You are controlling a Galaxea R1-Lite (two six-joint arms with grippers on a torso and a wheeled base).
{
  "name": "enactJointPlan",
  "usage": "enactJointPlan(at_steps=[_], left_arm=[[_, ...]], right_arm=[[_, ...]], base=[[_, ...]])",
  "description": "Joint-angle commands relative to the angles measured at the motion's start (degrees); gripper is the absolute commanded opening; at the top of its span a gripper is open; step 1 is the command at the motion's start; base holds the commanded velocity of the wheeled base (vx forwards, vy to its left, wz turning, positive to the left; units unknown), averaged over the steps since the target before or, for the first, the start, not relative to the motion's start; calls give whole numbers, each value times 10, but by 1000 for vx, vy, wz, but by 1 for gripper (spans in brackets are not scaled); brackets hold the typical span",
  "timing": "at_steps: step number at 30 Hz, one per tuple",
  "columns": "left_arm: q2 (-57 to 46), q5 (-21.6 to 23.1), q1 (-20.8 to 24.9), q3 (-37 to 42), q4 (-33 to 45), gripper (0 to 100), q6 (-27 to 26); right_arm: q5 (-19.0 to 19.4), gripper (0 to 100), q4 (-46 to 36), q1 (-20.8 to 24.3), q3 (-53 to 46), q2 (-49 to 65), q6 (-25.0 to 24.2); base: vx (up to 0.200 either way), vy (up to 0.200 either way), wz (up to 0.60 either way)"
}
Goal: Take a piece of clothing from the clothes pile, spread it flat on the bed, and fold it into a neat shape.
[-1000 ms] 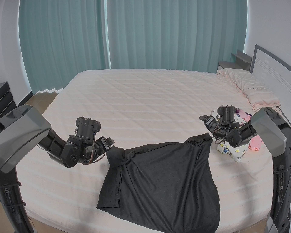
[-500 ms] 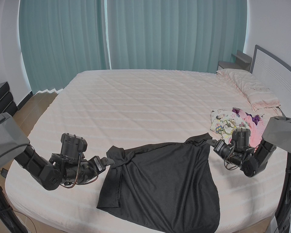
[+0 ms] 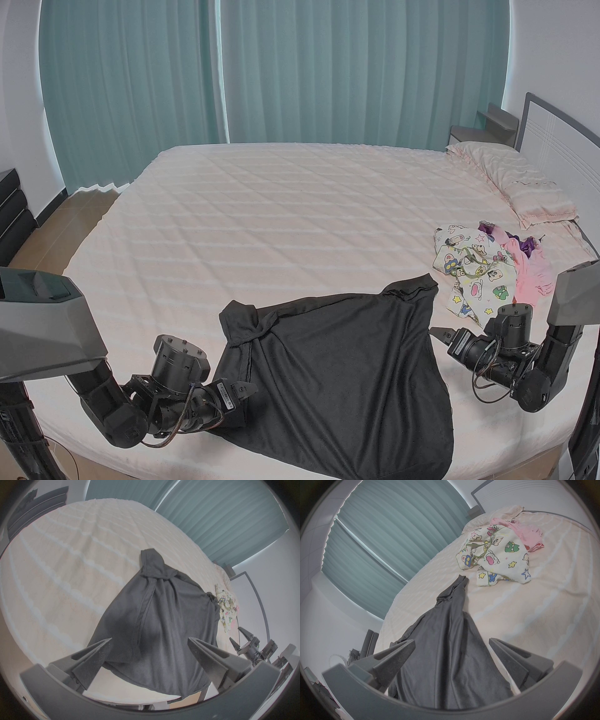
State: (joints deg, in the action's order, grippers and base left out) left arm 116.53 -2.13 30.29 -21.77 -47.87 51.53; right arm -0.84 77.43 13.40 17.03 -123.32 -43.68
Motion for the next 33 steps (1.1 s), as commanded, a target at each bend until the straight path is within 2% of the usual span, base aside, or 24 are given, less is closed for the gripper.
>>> enactJointPlan(at_steps=[1, 5, 12, 27, 33], left_arm=[[16, -2, 7, 6, -3, 100, 6], [11, -2, 6, -3, -4, 100, 43], [11, 0, 12, -3, -4, 100, 48], [10, 3, 13, 2, -4, 100, 49], [11, -1, 12, 2, -4, 100, 46]], right_arm=[[-1, 100, 1, 18, -16, 8, 1], [-1, 100, 4, 23, -19, 10, 3], [-1, 100, 7, 23, -18, 14, 3], [-1, 100, 8, 24, -19, 12, 3], [-1, 100, 8, 24, -19, 12, 3]], base=[[0, 0, 0], [0, 0, 0], [0, 0, 0], [0, -200, 0], [0, 0, 0]])
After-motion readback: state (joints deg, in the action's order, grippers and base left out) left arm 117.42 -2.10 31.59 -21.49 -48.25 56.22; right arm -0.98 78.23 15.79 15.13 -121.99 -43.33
